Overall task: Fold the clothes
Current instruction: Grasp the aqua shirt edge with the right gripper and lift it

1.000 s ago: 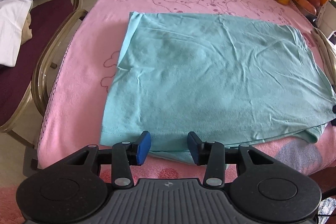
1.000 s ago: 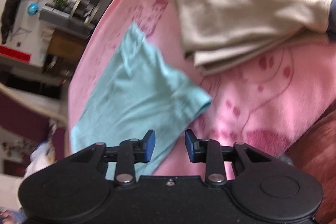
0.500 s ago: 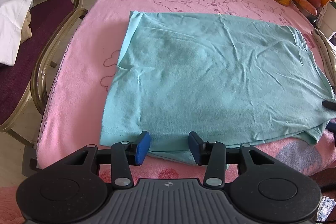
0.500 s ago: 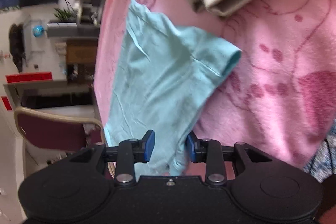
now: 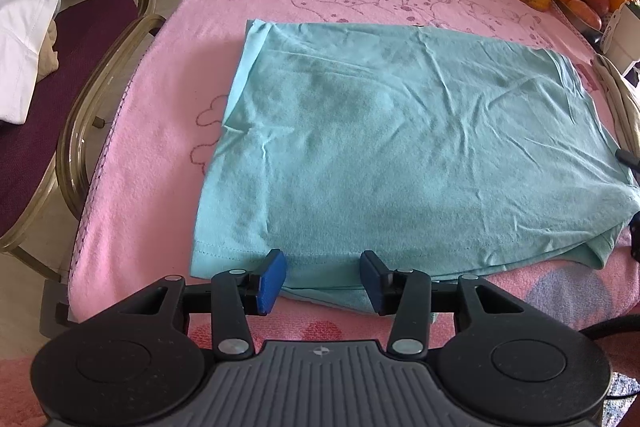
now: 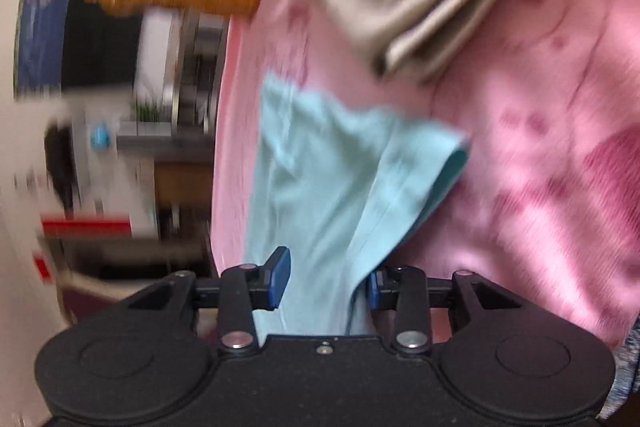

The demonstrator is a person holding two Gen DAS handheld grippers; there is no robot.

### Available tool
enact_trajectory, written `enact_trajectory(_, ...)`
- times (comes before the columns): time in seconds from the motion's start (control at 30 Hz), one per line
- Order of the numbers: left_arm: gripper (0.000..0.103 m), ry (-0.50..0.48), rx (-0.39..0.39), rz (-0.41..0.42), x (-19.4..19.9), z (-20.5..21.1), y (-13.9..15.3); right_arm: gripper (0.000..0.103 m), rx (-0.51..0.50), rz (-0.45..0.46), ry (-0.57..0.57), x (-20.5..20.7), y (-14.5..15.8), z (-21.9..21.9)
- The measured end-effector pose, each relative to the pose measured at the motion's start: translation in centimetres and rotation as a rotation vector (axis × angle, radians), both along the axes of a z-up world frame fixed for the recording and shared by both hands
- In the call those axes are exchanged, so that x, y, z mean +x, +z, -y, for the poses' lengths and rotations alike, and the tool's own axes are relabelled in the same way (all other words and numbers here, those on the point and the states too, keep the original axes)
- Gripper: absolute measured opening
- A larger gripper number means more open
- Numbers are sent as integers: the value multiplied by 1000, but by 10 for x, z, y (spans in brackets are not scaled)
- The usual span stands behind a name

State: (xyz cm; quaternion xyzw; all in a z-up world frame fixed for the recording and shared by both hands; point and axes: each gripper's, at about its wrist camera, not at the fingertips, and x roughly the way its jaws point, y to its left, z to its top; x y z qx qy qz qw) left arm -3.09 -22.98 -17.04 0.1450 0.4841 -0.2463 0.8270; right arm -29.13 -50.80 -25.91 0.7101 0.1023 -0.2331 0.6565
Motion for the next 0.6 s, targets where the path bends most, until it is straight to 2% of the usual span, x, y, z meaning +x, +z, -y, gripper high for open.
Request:
enact_trajectory(0.1, 45, 12, -11, -1, 1, -6, 3, 30, -17, -30, -71, 6, -3, 1)
enact_trajectory(0.13, 45, 17, -15, -1, 1, -8, 4, 26, -28, -48, -87, 8, -4, 0)
enact_trajectory(0.17, 45, 21, -18, -1, 1, -10, 4, 18, -32, -63, -95, 8, -6, -1)
enact_trajectory(0.27, 44, 33, -29, -2, 2, -15, 7, 7, -58, -115, -104, 5, -4, -5)
enact_trajectory(0.3, 42, 37, -33, -2, 3, -17, 8, 6, -77, -142, -101, 9, 1, -5)
enact_trajectory(0.37, 41, 46, -40, -2, 3, -21, 10, 5, -156, -220, -79, 22, 17, -9)
enact_trajectory(0.5, 35, 109, -16, -22, 14, -36, 9, 5, -411, -397, -20, 35, 59, -32)
enact_trajectory(0.57, 36, 103, 48, -46, 18, -34, -1, 5, -464, -483, -5, 47, 66, -39)
enact_trajectory(0.6, 37, 82, 72, -31, 17, -31, -2, 5, -473, -523, 3, 53, 65, -40)
